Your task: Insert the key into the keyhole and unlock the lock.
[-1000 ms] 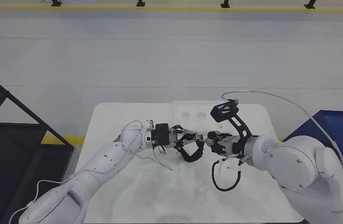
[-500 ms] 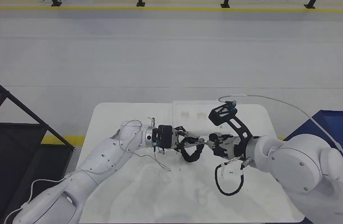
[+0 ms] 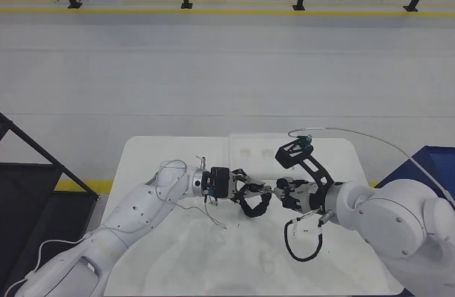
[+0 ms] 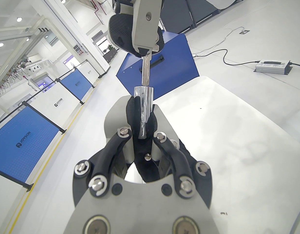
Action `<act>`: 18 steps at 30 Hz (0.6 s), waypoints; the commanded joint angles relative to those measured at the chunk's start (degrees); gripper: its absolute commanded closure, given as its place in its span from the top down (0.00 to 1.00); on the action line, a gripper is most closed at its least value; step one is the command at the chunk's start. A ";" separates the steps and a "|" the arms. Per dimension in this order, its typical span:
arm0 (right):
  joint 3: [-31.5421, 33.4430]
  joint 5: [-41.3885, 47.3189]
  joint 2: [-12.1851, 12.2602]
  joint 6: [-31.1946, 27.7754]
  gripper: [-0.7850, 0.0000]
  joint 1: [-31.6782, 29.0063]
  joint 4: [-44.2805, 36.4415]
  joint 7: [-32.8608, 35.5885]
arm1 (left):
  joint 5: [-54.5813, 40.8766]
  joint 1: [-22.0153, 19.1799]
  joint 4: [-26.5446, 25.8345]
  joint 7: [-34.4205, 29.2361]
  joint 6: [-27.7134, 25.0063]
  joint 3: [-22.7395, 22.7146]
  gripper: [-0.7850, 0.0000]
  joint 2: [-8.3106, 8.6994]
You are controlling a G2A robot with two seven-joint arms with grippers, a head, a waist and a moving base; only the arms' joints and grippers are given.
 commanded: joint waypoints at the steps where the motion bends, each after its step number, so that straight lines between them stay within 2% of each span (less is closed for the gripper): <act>1: -0.09 0.18 0.06 0.08 0.00 0.11 0.11 -0.08 | 0.03 0.08 -0.11 -0.05 0.01 -0.04 0.00 0.04; 18: -1.27 0.65 0.64 0.49 0.00 0.81 0.64 -0.49 | 0.12 0.34 -0.33 -0.17 0.11 0.04 0.00 0.05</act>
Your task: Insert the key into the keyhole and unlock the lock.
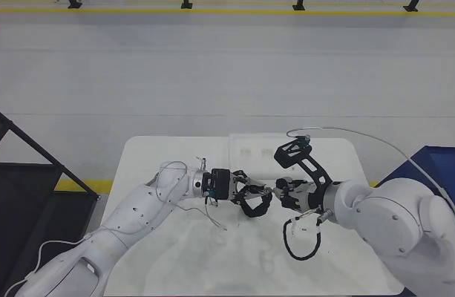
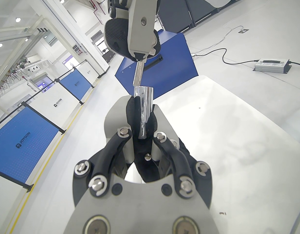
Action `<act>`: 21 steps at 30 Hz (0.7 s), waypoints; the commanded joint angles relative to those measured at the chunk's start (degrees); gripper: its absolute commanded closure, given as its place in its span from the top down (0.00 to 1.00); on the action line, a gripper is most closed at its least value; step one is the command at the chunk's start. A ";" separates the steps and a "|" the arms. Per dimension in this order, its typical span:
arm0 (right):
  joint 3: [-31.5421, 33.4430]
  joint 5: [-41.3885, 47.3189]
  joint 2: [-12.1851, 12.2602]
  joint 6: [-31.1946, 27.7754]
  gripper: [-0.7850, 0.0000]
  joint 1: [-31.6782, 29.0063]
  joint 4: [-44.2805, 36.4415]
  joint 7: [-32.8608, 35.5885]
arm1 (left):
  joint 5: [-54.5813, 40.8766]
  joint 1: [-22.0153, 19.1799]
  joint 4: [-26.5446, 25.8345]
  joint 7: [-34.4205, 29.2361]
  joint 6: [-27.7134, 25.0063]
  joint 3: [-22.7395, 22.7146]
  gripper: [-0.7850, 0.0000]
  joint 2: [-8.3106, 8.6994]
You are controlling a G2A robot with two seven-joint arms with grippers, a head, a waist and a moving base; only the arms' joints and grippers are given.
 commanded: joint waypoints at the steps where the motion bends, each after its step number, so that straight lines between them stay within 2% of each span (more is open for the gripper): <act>1: -0.06 0.42 0.06 -0.03 0.00 0.09 -0.01 0.03 | -0.04 0.01 0.07 -0.15 0.07 -0.06 0.00 0.00; 21: -1.28 1.15 0.89 0.02 0.00 0.80 0.60 -0.02 | 0.63 -0.11 0.52 -0.23 0.59 0.16 0.00 -0.06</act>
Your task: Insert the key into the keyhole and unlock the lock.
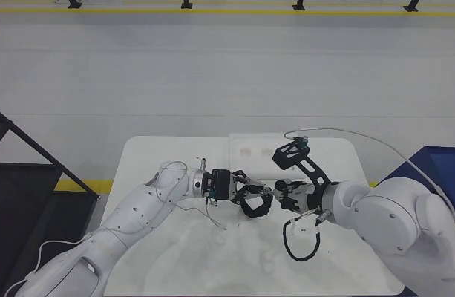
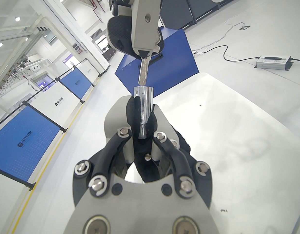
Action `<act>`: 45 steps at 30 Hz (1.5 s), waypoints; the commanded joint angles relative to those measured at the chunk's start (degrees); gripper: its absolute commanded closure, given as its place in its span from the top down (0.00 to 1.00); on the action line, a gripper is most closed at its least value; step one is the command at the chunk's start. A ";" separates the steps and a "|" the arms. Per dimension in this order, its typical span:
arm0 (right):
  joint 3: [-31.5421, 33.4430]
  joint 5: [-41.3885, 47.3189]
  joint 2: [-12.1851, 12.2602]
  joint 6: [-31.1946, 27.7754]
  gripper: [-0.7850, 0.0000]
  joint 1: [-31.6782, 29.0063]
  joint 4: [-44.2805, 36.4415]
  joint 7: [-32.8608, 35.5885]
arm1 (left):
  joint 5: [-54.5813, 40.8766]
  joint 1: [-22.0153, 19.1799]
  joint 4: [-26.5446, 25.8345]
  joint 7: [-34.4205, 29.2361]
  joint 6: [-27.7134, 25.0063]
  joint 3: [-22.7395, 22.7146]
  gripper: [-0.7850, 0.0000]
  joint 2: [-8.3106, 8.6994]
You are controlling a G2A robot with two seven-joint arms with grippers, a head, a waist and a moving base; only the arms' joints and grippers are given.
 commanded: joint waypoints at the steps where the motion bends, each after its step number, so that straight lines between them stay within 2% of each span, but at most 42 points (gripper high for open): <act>1: -0.11 0.09 0.10 -0.09 0.00 0.06 -0.02 0.09 | -0.07 -0.01 0.18 -0.13 -0.04 0.04 0.00 -0.03; 31: -2.52 2.07 1.07 0.29 0.00 1.60 1.74 -0.30 | 0.27 -0.30 0.87 0.17 0.47 0.23 0.00 -0.18; 45: -4.56 6.34 1.91 -1.54 0.00 3.29 4.68 1.55 | 6.88 -2.16 1.21 3.33 3.13 1.19 0.00 0.25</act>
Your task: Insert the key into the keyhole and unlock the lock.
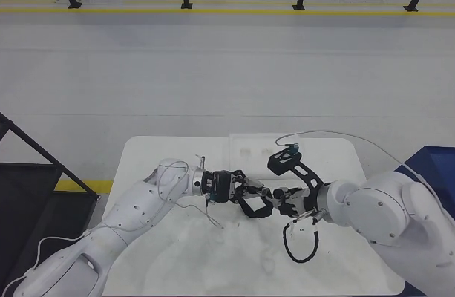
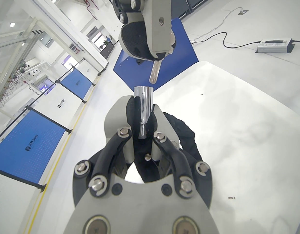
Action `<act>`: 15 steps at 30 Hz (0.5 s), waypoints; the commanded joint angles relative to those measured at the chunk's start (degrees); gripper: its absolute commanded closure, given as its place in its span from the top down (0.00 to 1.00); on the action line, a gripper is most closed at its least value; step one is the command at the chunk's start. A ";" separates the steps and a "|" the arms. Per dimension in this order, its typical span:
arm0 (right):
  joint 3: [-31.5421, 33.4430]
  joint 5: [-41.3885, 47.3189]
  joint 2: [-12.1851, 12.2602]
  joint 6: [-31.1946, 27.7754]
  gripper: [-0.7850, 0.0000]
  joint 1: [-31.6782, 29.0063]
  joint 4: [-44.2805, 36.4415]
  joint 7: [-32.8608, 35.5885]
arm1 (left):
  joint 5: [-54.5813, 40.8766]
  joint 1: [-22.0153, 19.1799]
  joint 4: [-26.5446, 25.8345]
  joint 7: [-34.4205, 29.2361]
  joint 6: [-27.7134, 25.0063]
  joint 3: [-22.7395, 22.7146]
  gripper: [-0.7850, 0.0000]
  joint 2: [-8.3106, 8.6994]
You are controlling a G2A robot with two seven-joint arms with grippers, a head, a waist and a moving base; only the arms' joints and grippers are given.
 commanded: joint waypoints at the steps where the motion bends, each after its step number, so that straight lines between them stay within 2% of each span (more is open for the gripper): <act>1: -0.38 1.00 0.12 -0.25 0.00 0.59 0.63 0.26 | 1.63 -0.45 -0.11 1.30 0.45 0.34 0.00 0.11; 15: -2.72 5.40 1.08 -0.56 0.00 4.31 1.42 0.57 | 4.07 -1.46 0.03 2.81 0.83 1.59 0.00 0.14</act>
